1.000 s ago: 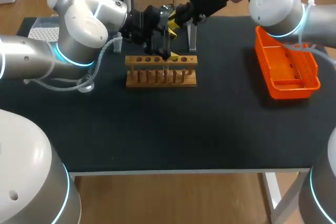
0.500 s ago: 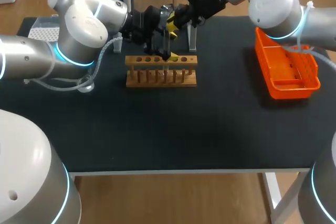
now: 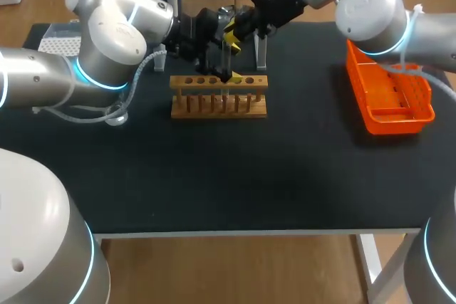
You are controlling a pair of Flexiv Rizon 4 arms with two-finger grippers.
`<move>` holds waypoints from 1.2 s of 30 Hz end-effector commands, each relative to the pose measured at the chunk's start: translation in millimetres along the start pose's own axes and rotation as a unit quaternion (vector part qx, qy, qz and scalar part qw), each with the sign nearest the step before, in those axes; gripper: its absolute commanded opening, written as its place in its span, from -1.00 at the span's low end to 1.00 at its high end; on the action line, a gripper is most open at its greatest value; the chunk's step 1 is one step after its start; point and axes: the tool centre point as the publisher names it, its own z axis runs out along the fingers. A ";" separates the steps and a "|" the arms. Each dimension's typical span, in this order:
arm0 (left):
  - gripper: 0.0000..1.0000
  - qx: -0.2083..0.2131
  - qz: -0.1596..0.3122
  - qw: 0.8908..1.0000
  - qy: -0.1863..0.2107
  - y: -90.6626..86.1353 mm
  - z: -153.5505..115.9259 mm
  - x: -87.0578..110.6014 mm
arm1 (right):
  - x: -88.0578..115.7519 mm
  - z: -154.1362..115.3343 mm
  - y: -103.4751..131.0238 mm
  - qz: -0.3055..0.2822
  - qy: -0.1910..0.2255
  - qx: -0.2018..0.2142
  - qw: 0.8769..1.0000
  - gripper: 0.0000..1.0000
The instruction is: Invert the test tube, pick up the pipette, mount the tip to pipette, aspirate from beaker and dispense into the tube, eject the tip, return the pipette, and cap with the stopper.
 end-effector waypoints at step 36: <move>1.00 -0.001 0.000 1.000 0.002 -0.5 0.2 -1.4 | -4.5 4.5 0.0 0.000 -0.010 -0.012 1.000 -1.00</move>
